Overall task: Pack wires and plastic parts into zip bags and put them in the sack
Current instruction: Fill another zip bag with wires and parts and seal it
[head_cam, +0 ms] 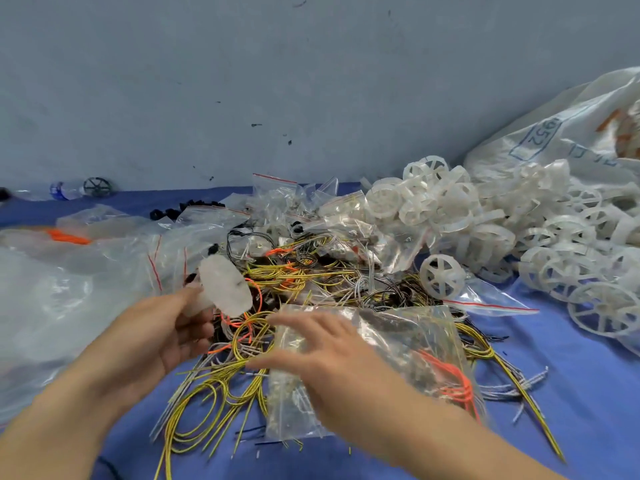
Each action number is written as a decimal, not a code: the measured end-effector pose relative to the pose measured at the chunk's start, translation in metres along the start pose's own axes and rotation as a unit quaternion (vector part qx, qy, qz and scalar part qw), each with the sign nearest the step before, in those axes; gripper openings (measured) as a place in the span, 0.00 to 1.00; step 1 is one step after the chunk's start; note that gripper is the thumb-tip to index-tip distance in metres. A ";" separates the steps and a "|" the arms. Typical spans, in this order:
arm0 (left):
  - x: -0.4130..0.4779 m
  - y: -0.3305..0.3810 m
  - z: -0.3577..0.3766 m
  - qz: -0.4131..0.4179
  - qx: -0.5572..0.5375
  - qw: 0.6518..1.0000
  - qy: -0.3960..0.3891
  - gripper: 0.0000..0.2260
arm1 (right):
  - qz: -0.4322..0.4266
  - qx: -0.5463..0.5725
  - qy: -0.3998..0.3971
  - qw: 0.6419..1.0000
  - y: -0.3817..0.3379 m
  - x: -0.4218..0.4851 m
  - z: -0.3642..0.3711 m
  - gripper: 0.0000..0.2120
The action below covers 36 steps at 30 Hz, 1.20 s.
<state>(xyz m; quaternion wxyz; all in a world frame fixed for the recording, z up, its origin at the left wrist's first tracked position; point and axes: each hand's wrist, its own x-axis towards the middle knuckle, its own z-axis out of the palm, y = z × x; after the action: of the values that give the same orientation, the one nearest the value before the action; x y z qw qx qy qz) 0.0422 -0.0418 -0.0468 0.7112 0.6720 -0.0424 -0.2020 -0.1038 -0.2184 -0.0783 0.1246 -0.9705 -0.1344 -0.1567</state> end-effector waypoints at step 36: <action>-0.017 -0.011 -0.005 -0.113 0.007 0.979 -0.170 0.11 | -0.058 -0.127 0.117 0.983 0.020 0.000 -0.008 0.02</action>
<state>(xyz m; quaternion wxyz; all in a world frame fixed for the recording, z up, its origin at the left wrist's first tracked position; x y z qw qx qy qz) 0.0261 -0.0316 -0.0547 0.6617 0.6331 -0.0883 -0.3919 -0.1002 -0.2395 -0.0751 0.0061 -0.9438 -0.1543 -0.2922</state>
